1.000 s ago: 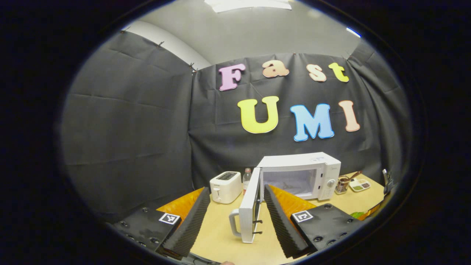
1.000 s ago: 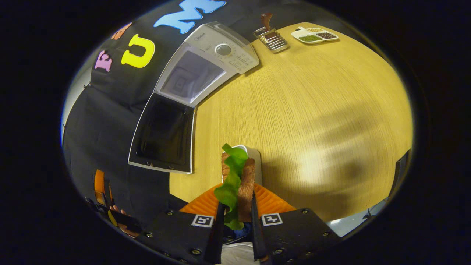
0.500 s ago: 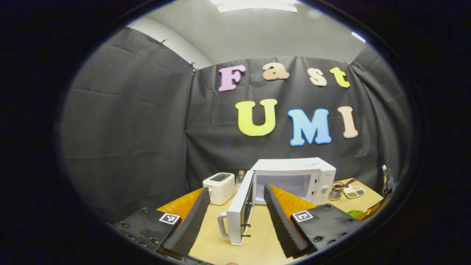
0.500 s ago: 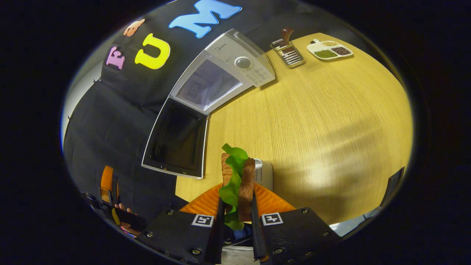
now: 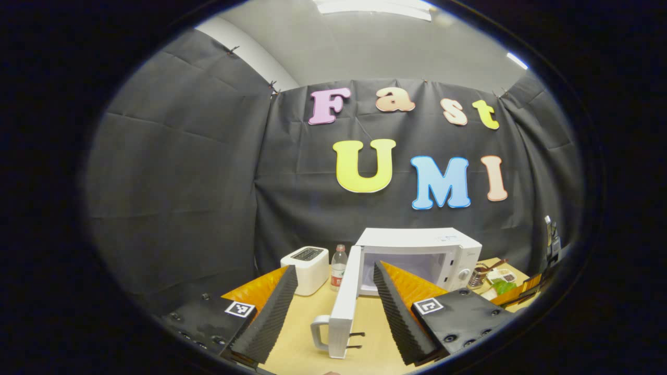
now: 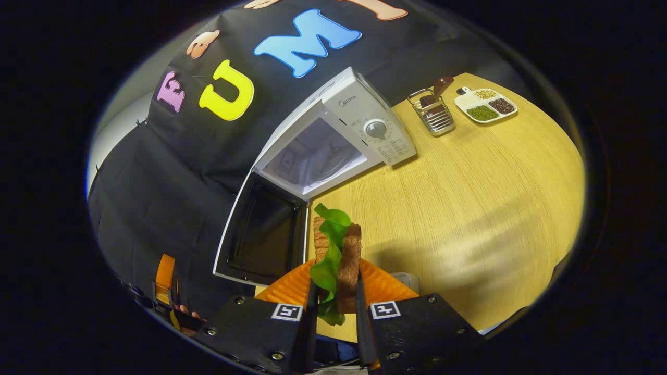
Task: Open the microwave oven with the left hand, put the food in, and close the microwave oven.
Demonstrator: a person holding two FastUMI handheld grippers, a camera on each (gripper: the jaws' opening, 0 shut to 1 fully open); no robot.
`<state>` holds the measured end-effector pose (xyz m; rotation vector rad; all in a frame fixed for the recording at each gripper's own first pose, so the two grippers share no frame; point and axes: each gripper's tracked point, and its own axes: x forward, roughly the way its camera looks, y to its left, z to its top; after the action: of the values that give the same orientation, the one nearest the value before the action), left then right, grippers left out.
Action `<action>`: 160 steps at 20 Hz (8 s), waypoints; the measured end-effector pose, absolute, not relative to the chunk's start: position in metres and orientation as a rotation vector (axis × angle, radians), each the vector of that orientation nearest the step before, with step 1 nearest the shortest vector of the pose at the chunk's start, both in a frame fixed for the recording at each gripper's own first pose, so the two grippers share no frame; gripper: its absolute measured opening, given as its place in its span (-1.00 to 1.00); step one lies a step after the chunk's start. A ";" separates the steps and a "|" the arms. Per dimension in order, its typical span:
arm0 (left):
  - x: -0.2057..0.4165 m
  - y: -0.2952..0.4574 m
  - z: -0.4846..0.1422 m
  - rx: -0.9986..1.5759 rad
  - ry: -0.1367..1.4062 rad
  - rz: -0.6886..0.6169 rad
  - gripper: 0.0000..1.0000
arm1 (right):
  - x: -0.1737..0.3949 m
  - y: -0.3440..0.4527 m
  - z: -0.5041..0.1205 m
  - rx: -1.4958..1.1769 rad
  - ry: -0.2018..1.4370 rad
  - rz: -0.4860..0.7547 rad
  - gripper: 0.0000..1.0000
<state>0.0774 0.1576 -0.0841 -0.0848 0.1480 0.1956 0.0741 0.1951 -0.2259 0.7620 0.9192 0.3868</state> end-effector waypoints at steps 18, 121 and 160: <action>0.126 0.279 -0.114 -0.041 0.176 0.233 0.90 | 0.216 0.298 -0.233 0.876 0.680 0.187 -0.35; 0.223 -0.011 -0.231 -0.040 0.403 -0.372 -0.85 | 0.084 0.012 -0.072 0.051 0.148 -0.230 0.91; 0.369 -0.075 -0.251 -0.076 0.349 -0.374 -0.85 | 0.116 0.020 -0.097 0.007 0.218 -0.300 0.92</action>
<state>0.3690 -0.0752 -0.2513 -0.0760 0.3492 -0.3744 0.1156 0.0199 -0.0973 0.0073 0.2179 -0.2995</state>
